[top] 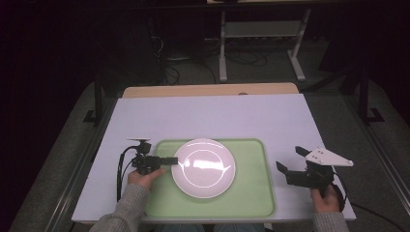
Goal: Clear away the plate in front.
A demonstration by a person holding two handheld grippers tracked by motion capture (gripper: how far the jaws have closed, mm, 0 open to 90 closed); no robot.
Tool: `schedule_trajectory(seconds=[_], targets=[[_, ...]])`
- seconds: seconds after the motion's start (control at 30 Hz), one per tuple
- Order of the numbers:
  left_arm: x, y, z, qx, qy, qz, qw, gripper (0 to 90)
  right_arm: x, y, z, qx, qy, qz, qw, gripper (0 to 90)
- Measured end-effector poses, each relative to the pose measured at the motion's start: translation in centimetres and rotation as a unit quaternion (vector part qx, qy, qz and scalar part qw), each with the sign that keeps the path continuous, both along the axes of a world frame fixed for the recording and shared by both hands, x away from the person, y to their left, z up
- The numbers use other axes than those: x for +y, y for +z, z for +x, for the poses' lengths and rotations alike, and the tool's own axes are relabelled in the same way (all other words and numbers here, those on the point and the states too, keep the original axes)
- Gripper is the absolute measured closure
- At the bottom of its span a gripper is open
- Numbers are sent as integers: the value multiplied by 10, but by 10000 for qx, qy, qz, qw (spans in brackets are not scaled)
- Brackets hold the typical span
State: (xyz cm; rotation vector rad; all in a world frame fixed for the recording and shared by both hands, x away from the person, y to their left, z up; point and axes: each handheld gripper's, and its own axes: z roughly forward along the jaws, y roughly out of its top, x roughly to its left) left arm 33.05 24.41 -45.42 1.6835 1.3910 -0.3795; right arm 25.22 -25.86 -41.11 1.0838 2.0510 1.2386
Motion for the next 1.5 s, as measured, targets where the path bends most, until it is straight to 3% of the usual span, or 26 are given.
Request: schedule_trajectory(seconds=[0.1, 0.2, 0.3, 0.7, 1.5], targets=[[-1, 0, -2, -8, -56, 116, 9999, 804, 0, 0, 0, 2, 1, -1, 10000, 134], [-4, 0, -5, 21, -118, 81, 9999, 801, 0, 0, 0, 1, 4, -9, 10000, 134], [-7, 1, -7, -28, -212, 270, 9994, 787, 0, 0, 0, 2, 1, -7, 10000, 134], [-8, 0, -12, -45, -266, 355, 9990, 774, 0, 0, -1, 5, 6, -13, 10000, 134], [-11, 1, -20, -263, -435, 608, 9969, 736, 1, -1, -1, 30, 34, -42, 10000, 135]])
